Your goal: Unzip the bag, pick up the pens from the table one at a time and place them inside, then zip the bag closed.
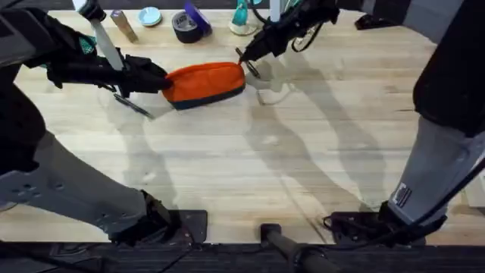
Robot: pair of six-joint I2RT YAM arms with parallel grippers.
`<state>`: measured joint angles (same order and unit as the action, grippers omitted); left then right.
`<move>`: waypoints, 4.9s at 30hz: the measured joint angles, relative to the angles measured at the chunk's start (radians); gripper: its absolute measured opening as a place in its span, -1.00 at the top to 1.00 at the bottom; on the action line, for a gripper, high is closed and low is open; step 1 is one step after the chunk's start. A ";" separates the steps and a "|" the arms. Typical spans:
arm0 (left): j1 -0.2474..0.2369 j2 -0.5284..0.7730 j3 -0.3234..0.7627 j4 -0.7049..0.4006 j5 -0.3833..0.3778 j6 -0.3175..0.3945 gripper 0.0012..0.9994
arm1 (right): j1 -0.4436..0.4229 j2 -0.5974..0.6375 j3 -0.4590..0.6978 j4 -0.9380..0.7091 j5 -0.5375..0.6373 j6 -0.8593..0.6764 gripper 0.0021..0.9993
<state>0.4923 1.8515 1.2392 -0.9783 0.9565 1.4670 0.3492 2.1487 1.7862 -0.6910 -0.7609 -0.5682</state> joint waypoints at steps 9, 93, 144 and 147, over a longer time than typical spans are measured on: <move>0.000 0.000 0.000 -0.001 -0.002 0.000 0.92 | 0.076 0.000 0.052 -0.011 0.061 0.000 0.95; 0.011 0.000 0.005 -0.002 -0.020 0.000 0.92 | 0.385 0.044 0.053 0.328 0.118 0.222 0.94; 0.006 0.000 0.005 -0.005 -0.021 0.007 0.92 | 0.418 0.078 0.053 0.444 0.061 0.307 -0.99; 0.006 0.000 0.005 -0.005 -0.021 0.007 0.92 | 0.411 0.078 0.054 0.444 0.058 0.307 -0.99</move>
<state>0.4980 1.8511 1.2446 -0.9829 0.9352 1.4738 0.7605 2.2269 1.8400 -0.2474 -0.7033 -0.2615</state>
